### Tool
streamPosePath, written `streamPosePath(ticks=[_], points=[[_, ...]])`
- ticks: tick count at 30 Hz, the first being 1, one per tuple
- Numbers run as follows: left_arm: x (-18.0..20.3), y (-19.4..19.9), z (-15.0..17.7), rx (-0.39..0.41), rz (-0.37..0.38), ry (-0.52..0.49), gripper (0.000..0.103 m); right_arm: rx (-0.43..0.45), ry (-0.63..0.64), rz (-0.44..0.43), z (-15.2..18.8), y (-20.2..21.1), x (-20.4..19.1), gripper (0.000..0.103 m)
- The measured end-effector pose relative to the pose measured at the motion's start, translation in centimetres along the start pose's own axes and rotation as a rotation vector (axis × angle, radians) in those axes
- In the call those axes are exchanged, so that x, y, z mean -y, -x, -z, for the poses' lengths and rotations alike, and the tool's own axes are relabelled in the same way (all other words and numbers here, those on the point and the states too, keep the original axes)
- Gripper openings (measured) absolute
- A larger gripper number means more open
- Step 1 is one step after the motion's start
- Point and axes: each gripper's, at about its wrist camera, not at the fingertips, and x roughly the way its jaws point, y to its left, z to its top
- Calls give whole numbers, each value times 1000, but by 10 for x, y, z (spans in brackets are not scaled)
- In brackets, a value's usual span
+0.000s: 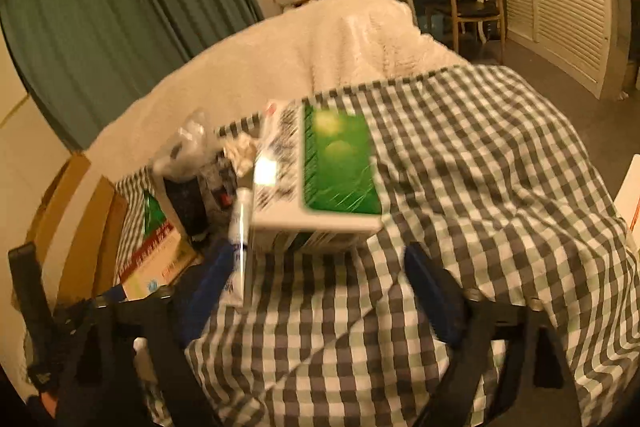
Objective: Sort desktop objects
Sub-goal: 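Grasp the Amoxicillin box with the left gripper while the right grasps the green granule box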
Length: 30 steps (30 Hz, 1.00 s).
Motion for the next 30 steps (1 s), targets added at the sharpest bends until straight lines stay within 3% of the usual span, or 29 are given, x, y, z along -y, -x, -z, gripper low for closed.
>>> streamPosePath(ticks=[7, 16, 17, 18, 28, 30], points=[[7, -13, -2, 0, -32, -80, 98, -3, -4, 6, -10, -24, -13, 92], [-17, -30, -8, -30, 23, -23, 100, -39, 74, 44, -4, -57, -40, 94], [-18, -29, -7, -29, 33, -20, 100, -41, 70, 37, -4, -60, -40, 84], [-18, -29, -6, -32, 43, -20, 100, -39, 70, 43, -4, -60, -40, 77], [2, -10, 11, -114, 147, -8, 100, -45, 93, 28, 8, -26, -32, 77], [6, -5, 14, -109, 136, -28, 100, -43, 91, 30, 10, -18, -31, 77]])
